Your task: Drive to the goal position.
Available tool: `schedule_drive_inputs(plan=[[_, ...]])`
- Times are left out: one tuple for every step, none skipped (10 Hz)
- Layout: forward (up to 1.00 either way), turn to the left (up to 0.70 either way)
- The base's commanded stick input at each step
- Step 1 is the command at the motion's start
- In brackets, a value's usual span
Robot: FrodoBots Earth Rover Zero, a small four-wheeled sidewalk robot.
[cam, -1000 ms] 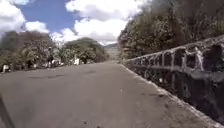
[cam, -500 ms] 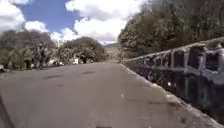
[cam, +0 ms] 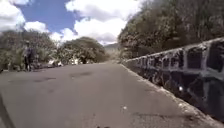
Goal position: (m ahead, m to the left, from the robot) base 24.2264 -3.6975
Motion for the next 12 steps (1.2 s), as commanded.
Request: schedule_drive_inputs(plan=[[0.70, 0.00], [0.70, 0.00], [0.70, 0.00], [0.70, 0.00], [0.70, 0.00], [0.70, 0.00], [0.70, 0.00], [0.70, 0.00], [0.70, 0.00], [0.70, 0.00], [0.70, 0.00], [0.70, 0.00]])
